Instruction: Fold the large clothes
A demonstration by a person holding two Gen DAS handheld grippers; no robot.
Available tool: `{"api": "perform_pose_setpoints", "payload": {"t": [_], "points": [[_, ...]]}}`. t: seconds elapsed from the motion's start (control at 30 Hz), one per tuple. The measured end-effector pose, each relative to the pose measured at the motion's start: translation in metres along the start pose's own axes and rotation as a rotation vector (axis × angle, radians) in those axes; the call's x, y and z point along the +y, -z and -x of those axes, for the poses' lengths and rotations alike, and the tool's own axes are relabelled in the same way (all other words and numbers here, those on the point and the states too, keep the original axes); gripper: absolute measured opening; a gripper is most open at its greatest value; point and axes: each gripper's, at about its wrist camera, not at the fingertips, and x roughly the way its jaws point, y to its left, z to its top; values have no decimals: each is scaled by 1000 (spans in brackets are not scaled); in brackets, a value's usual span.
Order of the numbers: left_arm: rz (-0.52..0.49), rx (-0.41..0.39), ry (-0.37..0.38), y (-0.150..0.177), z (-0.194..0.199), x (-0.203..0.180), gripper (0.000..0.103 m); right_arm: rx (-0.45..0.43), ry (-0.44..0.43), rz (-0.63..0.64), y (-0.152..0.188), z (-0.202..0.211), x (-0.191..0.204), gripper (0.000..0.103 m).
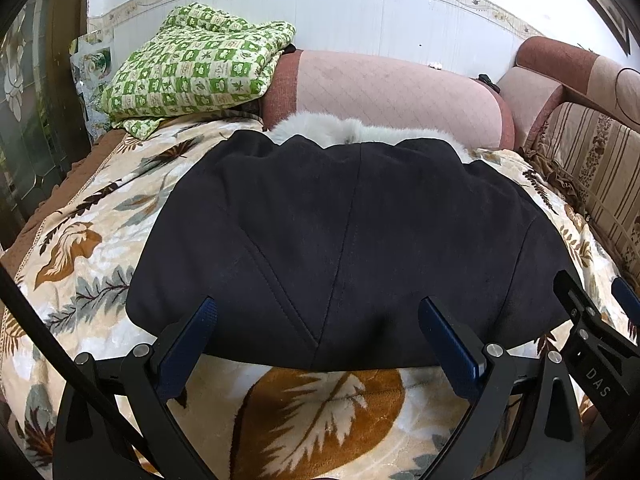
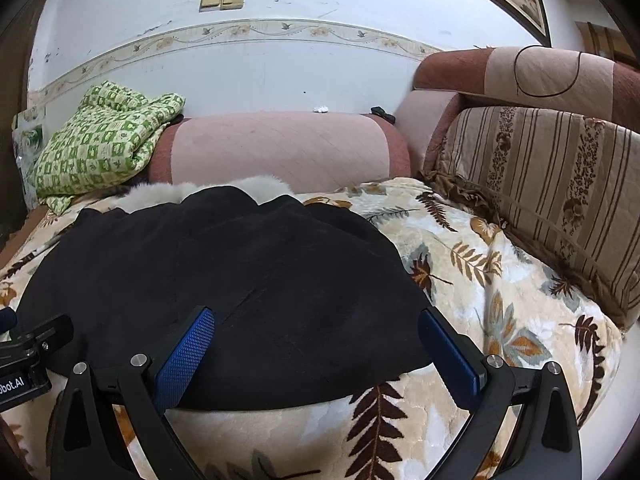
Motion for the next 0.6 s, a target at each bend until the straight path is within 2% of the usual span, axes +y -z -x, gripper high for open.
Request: {"api": "perform_pose_setpoints", "payload": {"t": [0.6], "points": [[-16, -22, -6, 1, 3, -4, 100, 10, -3, -26, -1, 1, -3, 103]]}}
